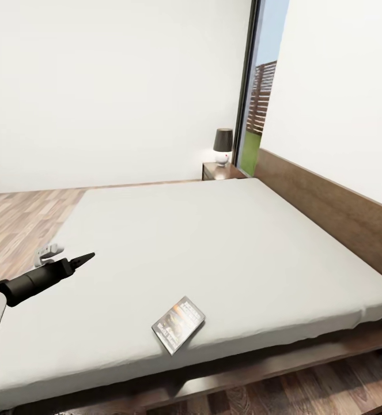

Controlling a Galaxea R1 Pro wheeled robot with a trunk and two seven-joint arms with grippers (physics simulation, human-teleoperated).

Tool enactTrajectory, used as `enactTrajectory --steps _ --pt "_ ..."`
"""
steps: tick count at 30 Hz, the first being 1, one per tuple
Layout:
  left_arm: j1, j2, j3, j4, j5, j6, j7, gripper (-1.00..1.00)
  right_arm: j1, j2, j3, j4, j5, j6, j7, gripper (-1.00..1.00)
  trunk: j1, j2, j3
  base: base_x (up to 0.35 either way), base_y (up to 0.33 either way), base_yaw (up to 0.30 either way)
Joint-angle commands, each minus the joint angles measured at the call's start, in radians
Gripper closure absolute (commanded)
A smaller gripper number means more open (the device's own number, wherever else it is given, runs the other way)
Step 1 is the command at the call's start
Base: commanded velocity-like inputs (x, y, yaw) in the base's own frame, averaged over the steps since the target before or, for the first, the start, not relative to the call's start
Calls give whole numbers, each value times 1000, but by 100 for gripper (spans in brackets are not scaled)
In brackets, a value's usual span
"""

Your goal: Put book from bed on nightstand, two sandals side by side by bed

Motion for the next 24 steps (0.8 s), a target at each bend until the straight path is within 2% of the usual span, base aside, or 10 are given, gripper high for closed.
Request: enactTrajectory --steps 1,11,24 --pt "-1 0 1 0 0 6 -4 -100 -1 0 -8 2 8 -5 3 -100 0 0 -1 -89 7 14" --pt "0 0 0 0 0 6 -3 -100 -1 0 -8 2 8 -5 3 -100 0 0 -2 -88 41 18" --pt "-1 -1 -1 0 0 6 -3 -100 -1 0 -8 2 8 -5 3 -100 0 0 -4 -25 27 33"
